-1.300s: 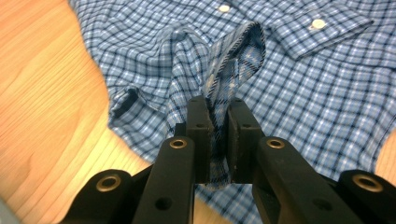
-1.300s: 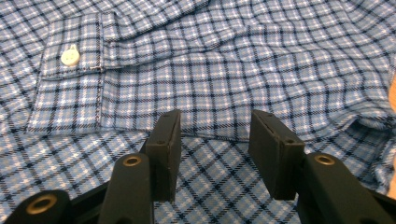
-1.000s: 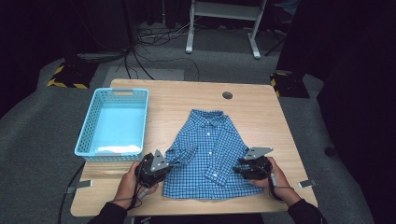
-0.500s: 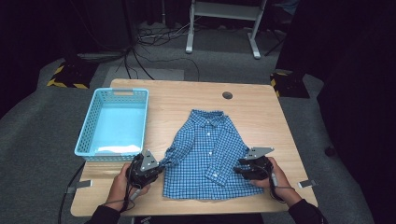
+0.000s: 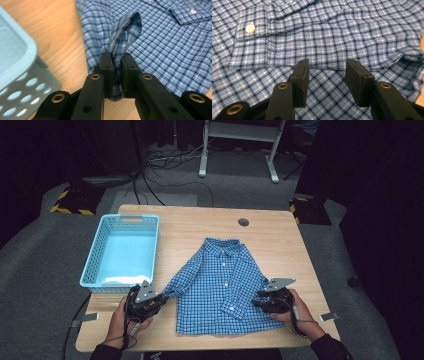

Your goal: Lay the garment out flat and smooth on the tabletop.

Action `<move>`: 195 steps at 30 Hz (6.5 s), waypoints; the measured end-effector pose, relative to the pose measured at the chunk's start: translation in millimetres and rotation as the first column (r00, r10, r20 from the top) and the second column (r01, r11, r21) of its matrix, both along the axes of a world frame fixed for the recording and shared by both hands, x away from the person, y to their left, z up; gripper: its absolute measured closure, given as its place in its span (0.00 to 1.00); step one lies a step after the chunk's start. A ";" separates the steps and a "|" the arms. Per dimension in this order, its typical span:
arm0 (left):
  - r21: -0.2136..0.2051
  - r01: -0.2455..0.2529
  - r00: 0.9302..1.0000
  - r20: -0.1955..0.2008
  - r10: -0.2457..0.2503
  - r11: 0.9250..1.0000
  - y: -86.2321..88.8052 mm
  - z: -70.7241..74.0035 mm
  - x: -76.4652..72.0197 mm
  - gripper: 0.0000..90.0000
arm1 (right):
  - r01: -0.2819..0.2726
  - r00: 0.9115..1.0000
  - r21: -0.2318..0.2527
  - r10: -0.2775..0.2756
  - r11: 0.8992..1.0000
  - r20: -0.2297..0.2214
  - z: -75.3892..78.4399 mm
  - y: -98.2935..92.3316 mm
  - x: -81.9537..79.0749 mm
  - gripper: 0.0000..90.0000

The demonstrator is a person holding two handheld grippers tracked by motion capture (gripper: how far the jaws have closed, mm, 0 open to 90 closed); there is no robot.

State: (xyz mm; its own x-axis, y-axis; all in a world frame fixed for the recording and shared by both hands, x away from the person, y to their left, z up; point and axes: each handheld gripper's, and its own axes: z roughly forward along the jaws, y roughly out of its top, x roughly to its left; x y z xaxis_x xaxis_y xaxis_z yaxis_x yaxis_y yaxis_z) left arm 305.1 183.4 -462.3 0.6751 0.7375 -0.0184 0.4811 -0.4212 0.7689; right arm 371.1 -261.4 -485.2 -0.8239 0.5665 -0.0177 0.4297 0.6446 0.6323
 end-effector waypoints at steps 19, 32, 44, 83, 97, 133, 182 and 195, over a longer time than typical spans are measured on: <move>-0.044 -0.059 0.998 -0.030 0.058 0.997 23.6 -3.8 -4.8 0.87 | 0.005 1.000 -0.005 -0.005 1.000 -0.002 0.5 -3.8 -0.1 0.60; -0.040 -0.131 0.990 -0.065 0.129 0.991 45.2 -12.4 -7.3 0.88 | 0.007 1.000 -0.007 -0.007 1.000 -0.002 0.6 -4.4 0.3 0.60; -0.035 -0.169 0.981 -0.104 0.165 0.985 57.4 -22.0 -8.0 0.91 | 0.013 1.000 -0.004 -0.013 1.000 -0.008 0.5 -4.7 0.7 0.59; -0.036 -0.208 0.969 -0.148 0.200 0.978 72.9 -34.7 -18.6 0.74 | 0.002 0.999 -0.075 0.001 0.997 0.042 3.8 -3.1 -2.7 0.50; -0.024 -0.214 0.974 -0.075 0.212 0.976 61.8 -25.5 -29.0 0.41 | -0.030 0.997 -0.063 0.034 0.998 0.076 13.2 7.1 -10.7 0.46; -0.014 -0.079 0.993 0.084 0.080 0.997 21.4 11.4 -47.8 0.30 | -0.098 0.993 -0.048 0.101 0.994 0.060 13.9 32.1 -20.7 0.41; 0.081 0.300 0.953 -0.074 -0.295 0.950 -85.1 -37.0 -12.0 0.30 | -0.200 0.977 -0.111 0.207 0.973 0.052 7.5 90.9 -35.4 0.70; 0.078 0.312 0.949 -0.073 -0.307 0.947 -80.7 -37.1 -11.8 0.30 | -0.151 0.983 -0.046 0.155 0.988 0.103 28.0 71.8 -31.0 0.86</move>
